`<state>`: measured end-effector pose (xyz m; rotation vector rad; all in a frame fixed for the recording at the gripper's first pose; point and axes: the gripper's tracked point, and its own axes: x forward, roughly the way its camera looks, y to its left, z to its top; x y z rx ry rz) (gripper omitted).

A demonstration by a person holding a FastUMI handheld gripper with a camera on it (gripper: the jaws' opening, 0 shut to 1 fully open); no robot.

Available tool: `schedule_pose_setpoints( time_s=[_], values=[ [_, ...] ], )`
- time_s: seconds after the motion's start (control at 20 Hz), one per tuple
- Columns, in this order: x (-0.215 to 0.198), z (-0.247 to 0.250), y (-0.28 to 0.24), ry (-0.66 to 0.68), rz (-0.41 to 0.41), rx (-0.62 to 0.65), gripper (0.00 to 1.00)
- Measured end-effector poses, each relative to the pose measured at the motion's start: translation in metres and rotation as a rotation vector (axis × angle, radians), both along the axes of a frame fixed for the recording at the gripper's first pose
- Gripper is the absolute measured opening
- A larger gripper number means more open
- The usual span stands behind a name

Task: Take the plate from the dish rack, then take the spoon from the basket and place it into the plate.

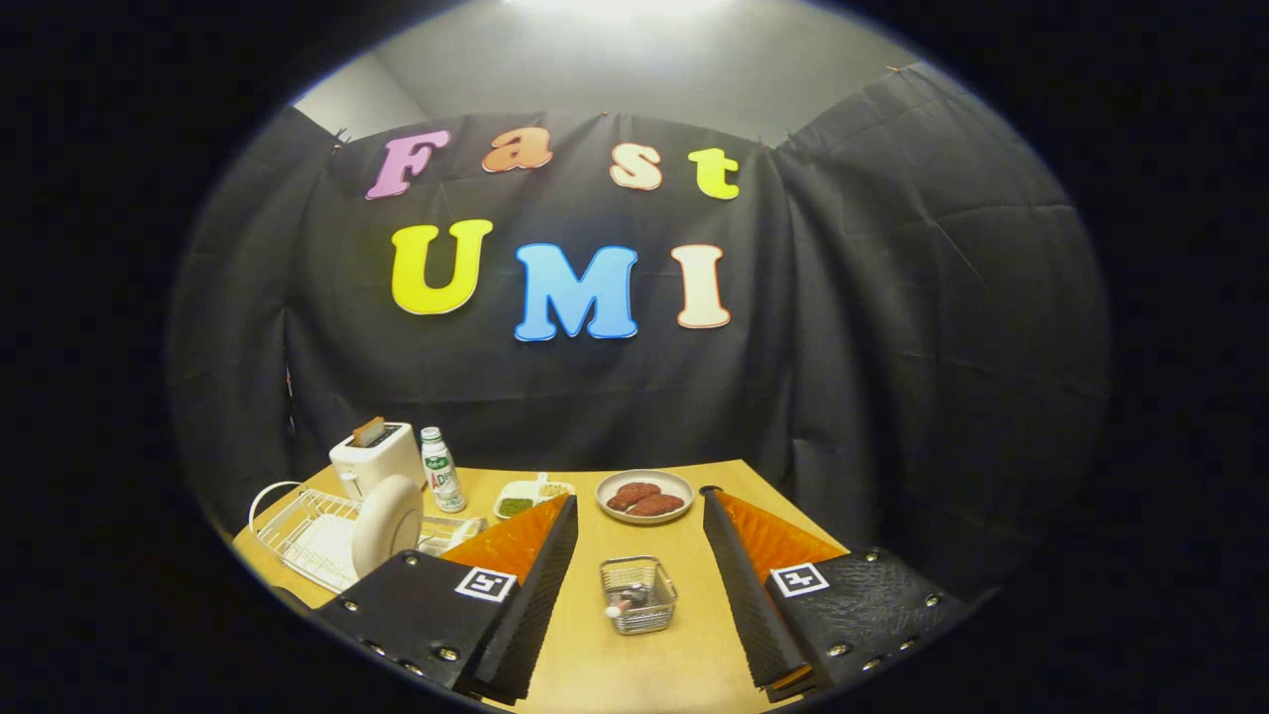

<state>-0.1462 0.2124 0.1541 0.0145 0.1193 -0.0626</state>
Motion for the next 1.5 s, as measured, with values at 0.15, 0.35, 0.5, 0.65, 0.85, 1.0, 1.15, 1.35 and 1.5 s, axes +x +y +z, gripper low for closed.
schedule_pose_setpoints(
  time_s=[0.15, 0.35, 0.5, 0.65, 0.85, 1.0, 1.15, 1.35, 1.5],
  values=[
    [0.009, -0.007, 0.053, 0.022, 0.051, 0.008, 0.79],
    [0.021, -0.018, 0.117, 0.066, 0.069, 0.006, 0.79],
    [0.033, -0.024, 0.155, 0.094, 0.059, -0.004, 0.65],
    [0.047, -0.035, 0.182, 0.131, 0.031, -0.044, 0.62],
    [0.066, -0.054, 0.207, 0.189, -0.001, -0.105, 0.62],
    [0.082, -0.072, 0.219, 0.240, -0.010, -0.155, 0.54],
    [0.093, -0.087, 0.222, 0.282, -0.032, -0.203, 0.54],
    [0.099, -0.092, 0.220, 0.314, -0.074, -0.274, 0.31],
    [0.103, -0.088, 0.219, 0.320, -0.102, -0.329, 0.17]
  ],
)
